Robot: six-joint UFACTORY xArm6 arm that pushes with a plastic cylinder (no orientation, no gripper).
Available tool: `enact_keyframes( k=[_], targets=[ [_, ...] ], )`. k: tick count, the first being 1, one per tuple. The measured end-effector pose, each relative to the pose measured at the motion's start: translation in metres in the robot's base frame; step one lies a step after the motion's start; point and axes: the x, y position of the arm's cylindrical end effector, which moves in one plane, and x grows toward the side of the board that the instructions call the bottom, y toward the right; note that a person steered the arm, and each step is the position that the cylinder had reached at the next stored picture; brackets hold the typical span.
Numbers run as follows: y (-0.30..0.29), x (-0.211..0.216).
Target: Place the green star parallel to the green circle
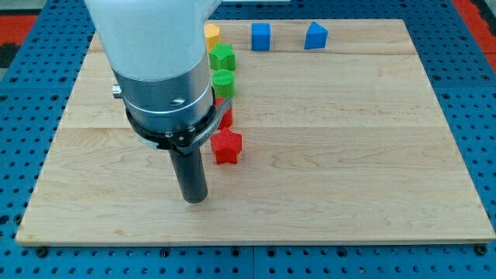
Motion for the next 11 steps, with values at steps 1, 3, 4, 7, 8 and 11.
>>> enact_keyframes(
  k=[1,3,4,7,8,11],
  targets=[
    [0.000,-0.003],
    [-0.042,-0.045],
    [-0.075,-0.092],
    [-0.080,-0.239],
    [-0.055,-0.273],
    [0.199,-0.226]
  ],
)
